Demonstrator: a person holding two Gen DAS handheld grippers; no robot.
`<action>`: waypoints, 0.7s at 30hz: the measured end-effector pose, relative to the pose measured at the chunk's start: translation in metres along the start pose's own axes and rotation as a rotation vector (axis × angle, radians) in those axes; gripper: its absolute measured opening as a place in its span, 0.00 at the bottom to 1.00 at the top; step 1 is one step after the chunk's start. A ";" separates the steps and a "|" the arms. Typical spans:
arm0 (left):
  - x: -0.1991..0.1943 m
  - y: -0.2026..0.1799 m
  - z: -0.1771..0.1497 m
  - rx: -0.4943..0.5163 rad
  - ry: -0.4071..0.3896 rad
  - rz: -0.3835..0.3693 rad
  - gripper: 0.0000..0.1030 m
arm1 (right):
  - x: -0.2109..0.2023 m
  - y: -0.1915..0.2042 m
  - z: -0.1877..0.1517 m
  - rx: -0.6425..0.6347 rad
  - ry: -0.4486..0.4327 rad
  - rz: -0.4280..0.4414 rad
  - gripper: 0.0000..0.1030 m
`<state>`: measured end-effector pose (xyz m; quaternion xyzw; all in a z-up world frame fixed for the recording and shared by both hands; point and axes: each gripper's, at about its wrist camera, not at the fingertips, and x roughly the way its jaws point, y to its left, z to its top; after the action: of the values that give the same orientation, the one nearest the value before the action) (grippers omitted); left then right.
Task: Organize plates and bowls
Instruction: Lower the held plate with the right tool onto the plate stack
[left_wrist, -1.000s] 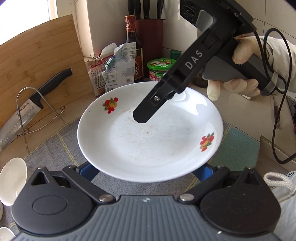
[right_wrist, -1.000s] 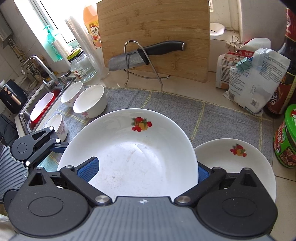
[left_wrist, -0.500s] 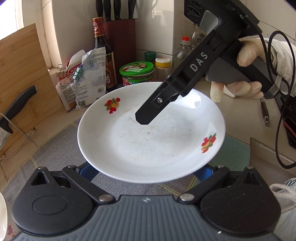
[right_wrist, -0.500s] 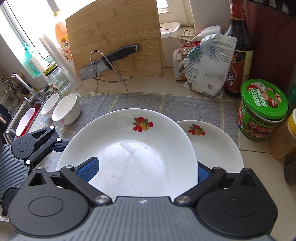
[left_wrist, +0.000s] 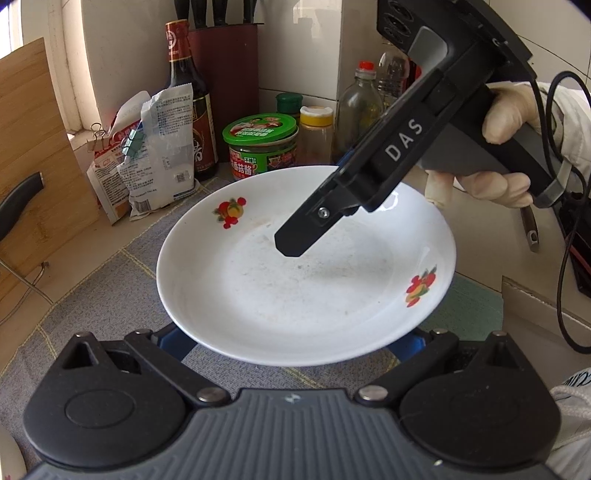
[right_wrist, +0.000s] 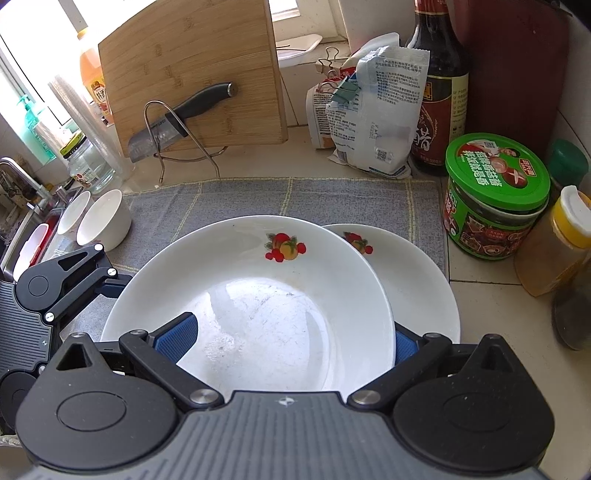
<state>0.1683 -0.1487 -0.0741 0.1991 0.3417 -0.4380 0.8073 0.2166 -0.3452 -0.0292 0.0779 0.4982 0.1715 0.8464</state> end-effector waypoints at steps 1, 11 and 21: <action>0.002 0.000 0.001 0.001 0.003 -0.003 0.99 | 0.001 -0.002 0.000 0.005 0.000 0.000 1.00; 0.015 -0.002 0.007 0.018 0.038 -0.024 0.99 | 0.009 -0.016 -0.006 0.049 0.015 -0.009 1.00; 0.027 0.005 0.005 -0.017 0.071 -0.031 0.99 | 0.015 -0.022 -0.009 0.070 0.031 -0.009 1.00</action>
<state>0.1850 -0.1646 -0.0901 0.2025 0.3767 -0.4401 0.7895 0.2200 -0.3608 -0.0530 0.1028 0.5175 0.1514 0.8359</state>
